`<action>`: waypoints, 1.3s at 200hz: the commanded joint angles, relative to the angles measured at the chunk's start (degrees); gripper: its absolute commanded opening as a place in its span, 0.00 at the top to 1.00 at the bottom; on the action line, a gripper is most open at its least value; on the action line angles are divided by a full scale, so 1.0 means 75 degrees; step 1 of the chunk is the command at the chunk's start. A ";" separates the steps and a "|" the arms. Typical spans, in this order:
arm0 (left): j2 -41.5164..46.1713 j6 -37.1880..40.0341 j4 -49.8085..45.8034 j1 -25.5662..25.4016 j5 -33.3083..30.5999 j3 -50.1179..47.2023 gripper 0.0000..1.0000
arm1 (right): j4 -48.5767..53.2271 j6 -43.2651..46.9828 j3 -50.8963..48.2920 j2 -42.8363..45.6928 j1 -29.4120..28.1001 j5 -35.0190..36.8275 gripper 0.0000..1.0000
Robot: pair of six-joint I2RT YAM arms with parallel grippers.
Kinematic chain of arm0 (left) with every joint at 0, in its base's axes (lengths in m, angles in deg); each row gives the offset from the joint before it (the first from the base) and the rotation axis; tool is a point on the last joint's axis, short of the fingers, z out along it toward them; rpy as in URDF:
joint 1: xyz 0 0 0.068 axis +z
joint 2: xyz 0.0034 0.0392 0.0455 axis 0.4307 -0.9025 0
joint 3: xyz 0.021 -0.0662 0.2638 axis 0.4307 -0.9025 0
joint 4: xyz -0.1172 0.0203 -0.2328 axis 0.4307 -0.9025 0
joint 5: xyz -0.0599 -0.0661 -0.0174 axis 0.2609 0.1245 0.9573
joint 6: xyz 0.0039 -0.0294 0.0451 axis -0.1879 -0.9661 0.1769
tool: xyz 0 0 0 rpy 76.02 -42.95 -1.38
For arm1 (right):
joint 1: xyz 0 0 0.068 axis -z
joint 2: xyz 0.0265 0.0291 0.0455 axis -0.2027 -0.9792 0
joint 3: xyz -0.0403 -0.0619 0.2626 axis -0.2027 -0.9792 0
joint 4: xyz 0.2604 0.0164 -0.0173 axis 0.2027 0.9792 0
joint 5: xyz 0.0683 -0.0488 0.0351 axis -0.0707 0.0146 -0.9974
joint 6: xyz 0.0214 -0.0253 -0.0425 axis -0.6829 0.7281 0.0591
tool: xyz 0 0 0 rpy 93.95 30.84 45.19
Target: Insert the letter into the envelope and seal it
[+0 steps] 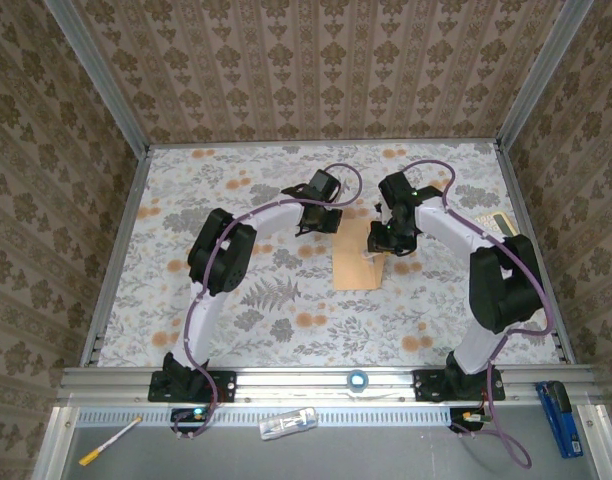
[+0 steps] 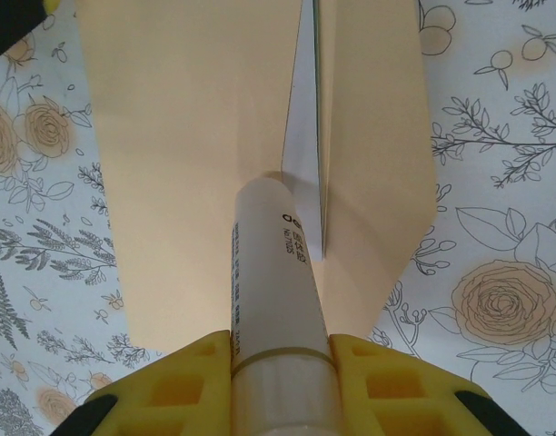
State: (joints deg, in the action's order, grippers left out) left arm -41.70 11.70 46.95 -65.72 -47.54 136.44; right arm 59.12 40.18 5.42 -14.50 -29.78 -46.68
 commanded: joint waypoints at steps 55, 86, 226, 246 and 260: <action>-0.0154 -0.0191 -0.0083 -0.0024 0.0141 -0.0277 1.00 | 0.0511 0.0167 0.0601 -0.0517 -0.0155 -0.0058 0.79; -0.0166 -0.0223 -0.0060 -0.0035 0.0182 -0.0291 1.00 | 0.0685 0.0231 0.0940 -0.0808 -0.0170 0.0046 0.79; -0.0098 -0.0811 -0.0187 -0.0128 -0.0104 -0.0389 1.00 | 0.1407 0.0817 0.2490 -0.1852 -0.0178 0.0699 0.81; -0.0015 -0.1077 -0.0200 -0.0162 -0.0252 -0.0482 1.00 | 0.1500 0.0857 0.2441 -0.1792 -0.0200 0.0653 0.81; 0.0022 -0.1269 -0.0241 -0.0191 -0.0364 -0.0508 1.00 | 0.1553 0.0867 0.2367 -0.1701 -0.0250 0.0638 0.81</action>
State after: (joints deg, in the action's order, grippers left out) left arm -41.64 5.90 50.12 -66.11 -48.27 135.09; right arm 67.08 45.25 22.82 -27.33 -30.96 -43.58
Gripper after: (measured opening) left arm 0.055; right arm 0.252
